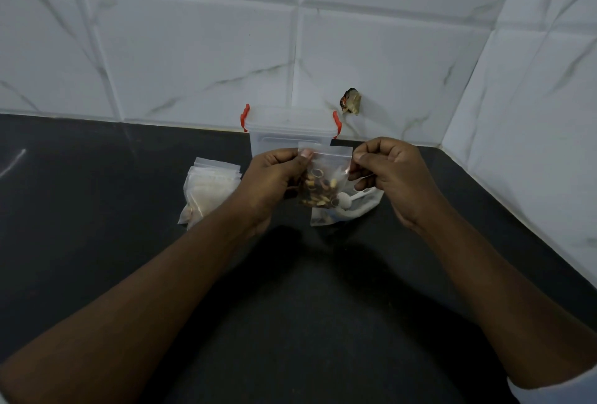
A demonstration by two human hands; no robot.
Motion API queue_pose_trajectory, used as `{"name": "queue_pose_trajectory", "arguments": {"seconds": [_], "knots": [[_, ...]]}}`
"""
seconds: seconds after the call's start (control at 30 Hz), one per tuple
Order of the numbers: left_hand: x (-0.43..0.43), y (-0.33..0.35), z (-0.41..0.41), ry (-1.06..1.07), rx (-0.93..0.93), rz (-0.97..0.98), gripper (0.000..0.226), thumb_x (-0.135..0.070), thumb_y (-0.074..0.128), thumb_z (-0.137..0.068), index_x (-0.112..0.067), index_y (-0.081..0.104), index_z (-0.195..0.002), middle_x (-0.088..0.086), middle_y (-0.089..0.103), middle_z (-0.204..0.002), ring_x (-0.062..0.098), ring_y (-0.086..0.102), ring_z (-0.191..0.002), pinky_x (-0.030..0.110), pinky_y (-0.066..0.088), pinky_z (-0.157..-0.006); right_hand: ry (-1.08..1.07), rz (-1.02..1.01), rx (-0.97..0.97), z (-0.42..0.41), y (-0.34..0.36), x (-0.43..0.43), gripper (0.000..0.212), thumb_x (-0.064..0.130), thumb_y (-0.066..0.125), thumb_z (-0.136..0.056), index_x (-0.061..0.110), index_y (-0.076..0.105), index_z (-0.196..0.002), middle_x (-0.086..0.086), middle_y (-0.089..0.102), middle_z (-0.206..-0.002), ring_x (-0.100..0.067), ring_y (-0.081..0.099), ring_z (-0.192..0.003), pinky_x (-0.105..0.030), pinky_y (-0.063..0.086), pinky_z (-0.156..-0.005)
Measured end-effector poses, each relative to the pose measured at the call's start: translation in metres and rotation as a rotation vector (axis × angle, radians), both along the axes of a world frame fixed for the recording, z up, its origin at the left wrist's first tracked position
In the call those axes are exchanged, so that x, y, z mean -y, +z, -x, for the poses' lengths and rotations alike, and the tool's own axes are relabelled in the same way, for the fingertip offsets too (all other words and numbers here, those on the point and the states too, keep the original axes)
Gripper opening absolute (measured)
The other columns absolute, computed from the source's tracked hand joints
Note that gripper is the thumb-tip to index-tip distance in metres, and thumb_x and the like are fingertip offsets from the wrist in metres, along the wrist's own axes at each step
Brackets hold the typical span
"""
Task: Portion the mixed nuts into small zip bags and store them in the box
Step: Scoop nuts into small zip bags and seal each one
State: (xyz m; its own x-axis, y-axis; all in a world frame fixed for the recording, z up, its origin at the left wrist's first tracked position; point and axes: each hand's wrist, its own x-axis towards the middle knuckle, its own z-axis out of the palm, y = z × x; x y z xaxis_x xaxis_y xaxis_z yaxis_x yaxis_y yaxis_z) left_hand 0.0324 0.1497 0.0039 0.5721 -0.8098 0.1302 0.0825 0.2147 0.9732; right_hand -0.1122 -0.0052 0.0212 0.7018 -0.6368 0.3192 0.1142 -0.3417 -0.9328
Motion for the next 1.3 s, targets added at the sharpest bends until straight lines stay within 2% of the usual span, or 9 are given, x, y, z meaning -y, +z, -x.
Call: {"name": "queue_pose_trajectory", "arguments": {"seconds": [0.1,0.23,0.37,0.47,0.63,0.8,0.9,1.17,1.3], "knots": [[0.000,0.000,-0.001,0.008,0.002,-0.015,0.021,-0.023,0.059,-0.101,-0.011,0.076,-0.105,0.008,0.078,-0.100,0.019,0.074,-0.090,0.038,0.059,-0.080,0.039,-0.027,-0.015,0.000,0.000,-0.002,0.013,0.002,0.057,-0.099,0.003,0.069,-0.096,-0.016,0.071,-0.085,-0.024,0.067,-0.074,-0.034,0.055,-0.064],[0.000,0.001,0.002,-0.001,0.021,-0.013,0.021,-0.022,0.059,-0.101,-0.011,0.076,-0.105,0.010,0.078,-0.100,0.020,0.074,-0.090,0.038,0.061,-0.081,0.084,-0.001,-0.018,-0.001,0.000,-0.004,0.014,0.018,0.063,-0.091,0.007,0.071,-0.093,-0.018,0.070,-0.086,-0.026,0.065,-0.074,-0.036,0.056,-0.066],[0.000,0.002,0.003,-0.005,0.027,-0.017,0.021,-0.023,0.058,-0.101,-0.012,0.076,-0.105,0.010,0.078,-0.102,0.021,0.074,-0.091,0.036,0.062,-0.080,0.044,0.105,-0.030,0.000,0.000,-0.006,0.011,0.007,0.062,-0.100,0.006,0.070,-0.091,-0.007,0.072,-0.078,-0.019,0.067,-0.070,-0.033,0.058,-0.068],[0.000,0.002,0.003,-0.011,0.031,-0.023,0.021,-0.023,0.058,-0.101,-0.011,0.076,-0.105,0.010,0.078,-0.102,0.020,0.074,-0.091,0.034,0.061,-0.078,0.028,0.140,-0.049,-0.001,0.000,-0.006,0.014,0.007,0.060,-0.101,0.005,0.070,-0.091,-0.008,0.072,-0.077,-0.018,0.066,-0.067,-0.028,0.057,-0.064],[0.002,0.000,0.002,-0.010,0.046,-0.002,0.020,-0.017,0.064,-0.098,0.001,0.072,-0.104,0.014,0.077,-0.098,0.023,0.073,-0.088,0.037,0.062,-0.080,0.030,0.167,-0.030,-0.001,-0.001,-0.007,0.018,0.002,0.058,-0.100,0.007,0.068,-0.085,-0.002,0.071,-0.069,-0.017,0.063,-0.063,-0.027,0.055,-0.062],[0.002,-0.002,0.002,0.045,0.075,0.034,0.018,-0.013,0.067,-0.096,0.002,0.071,-0.105,0.008,0.076,-0.090,0.019,0.072,-0.081,0.032,0.061,-0.076,0.082,0.119,-0.004,0.000,0.001,-0.006,0.013,0.003,0.060,-0.100,0.006,0.069,-0.090,-0.002,0.072,-0.071,-0.018,0.063,-0.066,-0.029,0.055,-0.062],[0.002,-0.004,0.002,0.051,0.077,0.031,0.017,-0.015,0.067,-0.097,-0.001,0.071,-0.105,0.010,0.077,-0.096,0.022,0.074,-0.088,0.035,0.060,-0.082,0.106,0.114,-0.022,-0.002,-0.001,-0.008,0.010,0.004,0.061,-0.100,0.004,0.069,-0.093,-0.003,0.071,-0.072,-0.020,0.063,-0.066,-0.033,0.056,-0.061],[0.002,-0.002,0.005,0.010,0.101,0.027,0.015,-0.011,0.066,-0.096,-0.001,0.071,-0.105,0.011,0.077,-0.097,0.022,0.075,-0.089,0.032,0.061,-0.079,0.048,0.248,0.000,-0.004,-0.005,-0.009,0.013,0.005,0.064,-0.098,0.001,0.070,-0.088,-0.016,0.072,-0.075,-0.046,0.064,-0.072,-0.047,0.056,-0.065],[0.002,-0.002,0.007,0.020,0.139,0.042,0.016,-0.008,0.069,-0.093,0.001,0.070,-0.107,0.013,0.077,-0.095,0.023,0.075,-0.089,0.038,0.062,-0.083,0.071,0.258,-0.013,-0.004,-0.006,-0.010,0.014,0.004,0.064,-0.097,0.001,0.069,-0.084,-0.016,0.070,-0.071,-0.030,0.063,-0.063,-0.041,0.054,-0.064]]}}
